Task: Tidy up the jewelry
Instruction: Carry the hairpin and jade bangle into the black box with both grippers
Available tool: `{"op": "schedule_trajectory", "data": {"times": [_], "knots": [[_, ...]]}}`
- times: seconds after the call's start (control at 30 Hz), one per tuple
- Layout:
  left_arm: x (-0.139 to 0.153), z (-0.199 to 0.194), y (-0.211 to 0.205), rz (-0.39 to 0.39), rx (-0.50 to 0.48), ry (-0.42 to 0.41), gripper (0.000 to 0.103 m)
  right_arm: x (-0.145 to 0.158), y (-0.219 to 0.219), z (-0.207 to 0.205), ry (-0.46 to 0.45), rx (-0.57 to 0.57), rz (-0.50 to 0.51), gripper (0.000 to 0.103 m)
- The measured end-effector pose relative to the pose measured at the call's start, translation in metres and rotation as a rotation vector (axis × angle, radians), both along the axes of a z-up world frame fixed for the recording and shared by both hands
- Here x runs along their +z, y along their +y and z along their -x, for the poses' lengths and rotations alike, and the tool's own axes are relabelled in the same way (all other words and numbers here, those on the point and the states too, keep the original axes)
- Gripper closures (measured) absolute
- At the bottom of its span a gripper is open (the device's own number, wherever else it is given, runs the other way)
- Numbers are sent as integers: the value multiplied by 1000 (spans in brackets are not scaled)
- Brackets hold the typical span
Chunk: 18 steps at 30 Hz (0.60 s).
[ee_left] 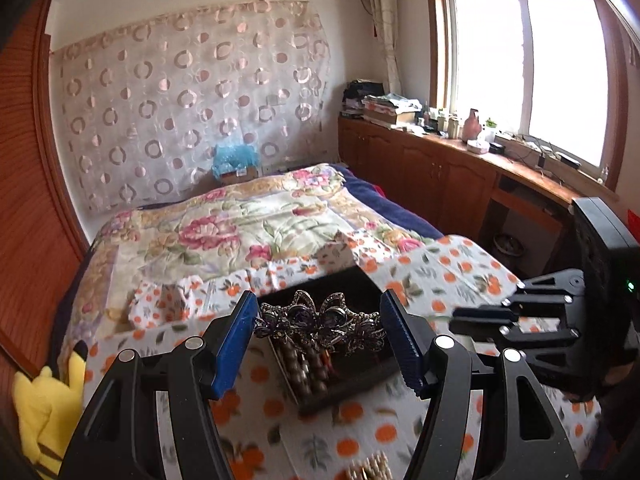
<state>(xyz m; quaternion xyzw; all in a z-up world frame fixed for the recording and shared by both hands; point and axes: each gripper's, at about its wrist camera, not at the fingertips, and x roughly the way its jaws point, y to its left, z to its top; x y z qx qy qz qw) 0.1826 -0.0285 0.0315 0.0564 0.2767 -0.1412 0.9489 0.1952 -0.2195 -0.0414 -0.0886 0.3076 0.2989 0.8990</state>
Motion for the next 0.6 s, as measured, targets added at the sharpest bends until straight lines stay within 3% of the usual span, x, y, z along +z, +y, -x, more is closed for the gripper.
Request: {"op": "schedule_trajectory", "data": {"times": [0.33,0.6], "knots": [[-32,-56,-4,6,3,78,42,2,-1,-34,11,-24,1,95],[-59,-55,0,10,-18,170,41,3,5,-51,16,-25,4,95]]}}
